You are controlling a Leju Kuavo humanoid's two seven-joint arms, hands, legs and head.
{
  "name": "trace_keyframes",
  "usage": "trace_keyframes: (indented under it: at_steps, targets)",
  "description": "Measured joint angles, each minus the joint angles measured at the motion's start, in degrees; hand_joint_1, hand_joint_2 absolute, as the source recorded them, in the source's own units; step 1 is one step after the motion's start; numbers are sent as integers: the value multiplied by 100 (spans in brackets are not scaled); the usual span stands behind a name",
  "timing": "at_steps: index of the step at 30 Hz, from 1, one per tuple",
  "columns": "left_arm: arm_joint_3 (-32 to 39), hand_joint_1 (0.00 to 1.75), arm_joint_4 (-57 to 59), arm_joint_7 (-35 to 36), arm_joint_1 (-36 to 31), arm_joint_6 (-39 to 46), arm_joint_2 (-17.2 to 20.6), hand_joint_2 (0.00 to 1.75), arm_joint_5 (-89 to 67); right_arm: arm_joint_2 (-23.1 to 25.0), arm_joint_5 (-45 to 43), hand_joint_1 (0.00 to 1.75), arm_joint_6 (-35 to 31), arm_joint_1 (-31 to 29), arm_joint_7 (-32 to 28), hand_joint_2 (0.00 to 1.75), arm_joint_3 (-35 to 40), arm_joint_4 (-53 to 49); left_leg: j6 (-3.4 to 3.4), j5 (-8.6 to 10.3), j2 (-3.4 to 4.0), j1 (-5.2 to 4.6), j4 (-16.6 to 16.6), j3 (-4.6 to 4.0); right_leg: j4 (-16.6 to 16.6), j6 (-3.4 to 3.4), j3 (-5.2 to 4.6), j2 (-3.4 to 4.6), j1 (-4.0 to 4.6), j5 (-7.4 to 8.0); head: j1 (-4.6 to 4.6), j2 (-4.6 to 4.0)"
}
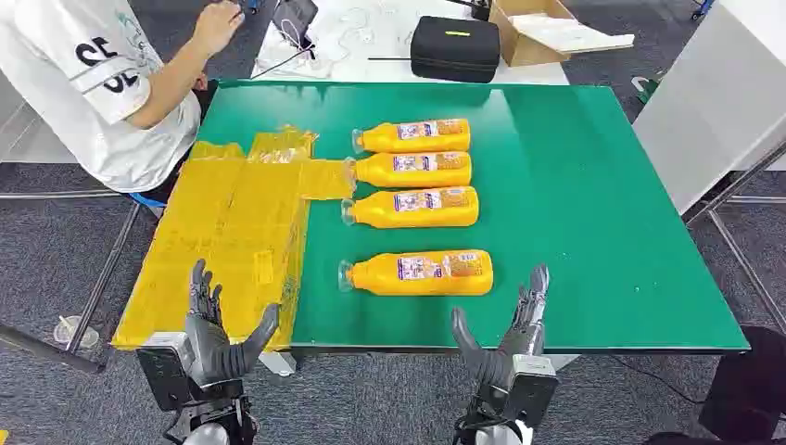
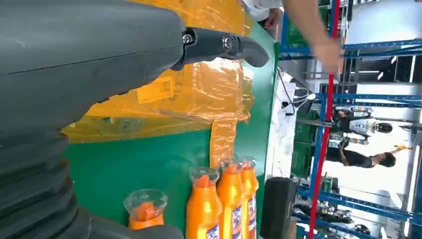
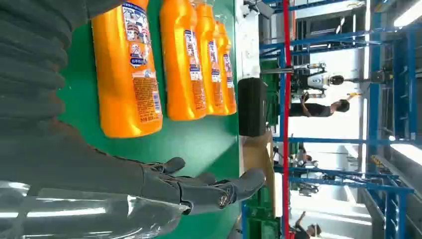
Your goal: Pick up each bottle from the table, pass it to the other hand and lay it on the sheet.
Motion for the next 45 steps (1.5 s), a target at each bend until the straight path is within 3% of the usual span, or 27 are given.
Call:
trace_keyframes:
  at_steps: [24,29,31,33,38,45]
  targets:
    - [-2,0,0,-15,-20,52,20,175,-59,-59,276,0,-276,-44,0,175,149,18,0,0,0,0,0,0,0,0,0,0,0,0,0,0]
    - [26,0,0,-24,-93,79,42,175,-214,-101,849,0,-462,-172,2,175,205,109,0,1,0,0,0,0,0,0,0,0,0,1,0,0]
    - [39,0,0,-22,-151,61,50,175,-282,-133,1486,0,-621,-286,167,175,221,142,-1,2,0,0,0,0,0,-1,1,0,0,2,0,0]
    - [63,0,0,-31,-235,63,57,175,-418,-195,2318,0,-557,-481,716,175,219,179,0,6,1,0,0,0,0,-2,1,0,0,4,0,0]
    - [157,0,0,-42,-472,0,66,175,-577,-558,3270,0,228,-1298,2068,175,194,490,8,22,0,-2,1,-1,0,3,1,0,-3,15,0,2]
    - [230,0,0,-42,-553,-7,70,175,-616,-815,3344,0,319,-1774,2192,175,140,761,8,23,-2,-1,2,-4,0,6,1,-1,-1,16,-2,0]
